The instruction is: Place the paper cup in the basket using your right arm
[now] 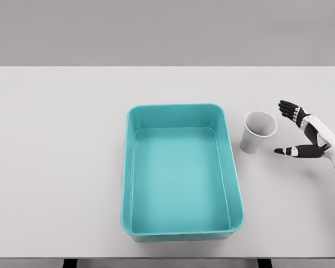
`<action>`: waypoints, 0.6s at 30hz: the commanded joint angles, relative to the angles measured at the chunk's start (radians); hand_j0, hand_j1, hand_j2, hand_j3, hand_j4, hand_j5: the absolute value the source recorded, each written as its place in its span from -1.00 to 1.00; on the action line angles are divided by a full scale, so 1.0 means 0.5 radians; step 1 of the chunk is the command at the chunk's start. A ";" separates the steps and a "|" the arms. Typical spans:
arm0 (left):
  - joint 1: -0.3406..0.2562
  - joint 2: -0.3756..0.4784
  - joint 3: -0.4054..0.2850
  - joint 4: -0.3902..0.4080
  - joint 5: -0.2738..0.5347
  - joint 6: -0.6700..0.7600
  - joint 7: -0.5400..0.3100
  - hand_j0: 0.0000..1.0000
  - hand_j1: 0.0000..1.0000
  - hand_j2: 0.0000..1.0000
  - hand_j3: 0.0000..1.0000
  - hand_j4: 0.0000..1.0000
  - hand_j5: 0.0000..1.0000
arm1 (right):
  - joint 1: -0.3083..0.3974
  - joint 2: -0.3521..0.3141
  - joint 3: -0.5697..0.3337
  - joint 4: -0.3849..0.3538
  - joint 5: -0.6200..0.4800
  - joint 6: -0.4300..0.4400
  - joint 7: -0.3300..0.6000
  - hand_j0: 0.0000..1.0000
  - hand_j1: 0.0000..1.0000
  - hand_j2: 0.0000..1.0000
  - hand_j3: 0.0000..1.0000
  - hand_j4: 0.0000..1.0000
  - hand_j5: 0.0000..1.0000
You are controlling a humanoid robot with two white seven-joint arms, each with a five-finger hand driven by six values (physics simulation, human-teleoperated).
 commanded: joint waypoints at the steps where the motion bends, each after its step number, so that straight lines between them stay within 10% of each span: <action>1: 0.000 0.000 0.000 0.001 0.000 0.000 0.000 1.00 1.00 1.00 1.00 1.00 1.00 | 0.003 0.002 0.000 -0.006 -0.011 0.000 0.000 1.00 1.00 1.00 1.00 1.00 1.00; 18: 0.000 0.000 0.000 0.001 0.000 0.000 0.000 1.00 1.00 1.00 1.00 1.00 1.00 | -0.046 0.091 0.049 0.010 0.005 0.015 0.000 1.00 1.00 1.00 1.00 1.00 1.00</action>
